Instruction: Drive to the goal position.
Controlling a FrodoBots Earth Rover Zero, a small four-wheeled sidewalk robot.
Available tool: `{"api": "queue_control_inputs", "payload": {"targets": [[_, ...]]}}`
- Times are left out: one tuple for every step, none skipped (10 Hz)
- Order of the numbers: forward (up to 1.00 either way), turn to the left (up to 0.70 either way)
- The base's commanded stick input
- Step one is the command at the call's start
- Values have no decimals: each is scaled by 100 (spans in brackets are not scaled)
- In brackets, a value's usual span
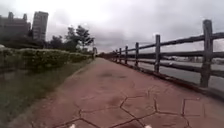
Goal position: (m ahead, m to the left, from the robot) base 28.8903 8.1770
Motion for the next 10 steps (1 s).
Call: {"api": "queue_control_inputs", "payload": {"targets": [[70, 0], [70, 0], [70, 0], [70, 0], [70, 0], [70, 0], [70, 0], [70, 0], [70, 0], [70, 0]]}}
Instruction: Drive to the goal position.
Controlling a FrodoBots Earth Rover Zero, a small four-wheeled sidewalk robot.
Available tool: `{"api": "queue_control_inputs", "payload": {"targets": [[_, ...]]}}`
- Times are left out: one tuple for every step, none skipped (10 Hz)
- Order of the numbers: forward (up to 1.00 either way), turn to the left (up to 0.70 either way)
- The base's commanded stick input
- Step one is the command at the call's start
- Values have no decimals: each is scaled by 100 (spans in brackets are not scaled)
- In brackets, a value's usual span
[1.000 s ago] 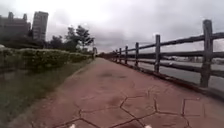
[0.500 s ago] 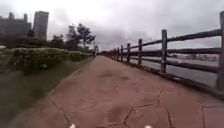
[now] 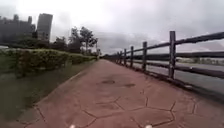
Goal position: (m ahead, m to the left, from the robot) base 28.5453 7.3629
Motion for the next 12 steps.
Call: {"api": "queue_control_inputs", "payload": {"targets": [[70, 0], [74, 0], [85, 0], [85, 0], [85, 0], [85, 0], [85, 0], [85, 0], [85, 0], [85, 0], [85, 0], [85, 0]]}}
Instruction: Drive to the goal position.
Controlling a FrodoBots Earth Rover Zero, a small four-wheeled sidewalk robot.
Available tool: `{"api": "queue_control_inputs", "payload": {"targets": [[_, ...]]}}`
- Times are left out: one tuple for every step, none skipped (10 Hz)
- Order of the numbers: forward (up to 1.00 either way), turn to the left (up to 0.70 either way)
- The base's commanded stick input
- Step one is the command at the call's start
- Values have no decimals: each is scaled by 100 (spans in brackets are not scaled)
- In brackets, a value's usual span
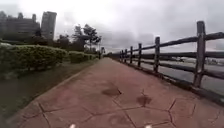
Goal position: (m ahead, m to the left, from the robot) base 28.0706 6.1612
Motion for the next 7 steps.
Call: {"api": "queue_control_inputs", "payload": {"targets": [[85, 0], [85, 0], [85, 0], [85, 0], [85, 0], [85, 0], [85, 0]]}}
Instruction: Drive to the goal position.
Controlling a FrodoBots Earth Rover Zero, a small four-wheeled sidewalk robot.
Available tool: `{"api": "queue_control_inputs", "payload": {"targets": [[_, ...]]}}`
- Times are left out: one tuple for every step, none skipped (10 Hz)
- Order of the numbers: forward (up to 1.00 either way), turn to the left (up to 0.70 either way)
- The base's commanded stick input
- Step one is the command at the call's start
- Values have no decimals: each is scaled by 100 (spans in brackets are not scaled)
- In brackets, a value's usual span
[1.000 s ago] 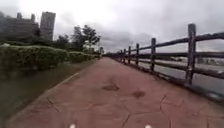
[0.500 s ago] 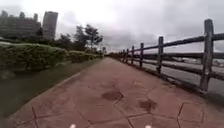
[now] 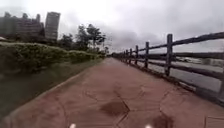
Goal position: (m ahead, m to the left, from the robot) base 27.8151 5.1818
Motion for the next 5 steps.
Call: {"api": "queue_control_inputs", "payload": {"targets": [[85, 0], [85, 0], [85, 0], [85, -9], [85, -29]]}}
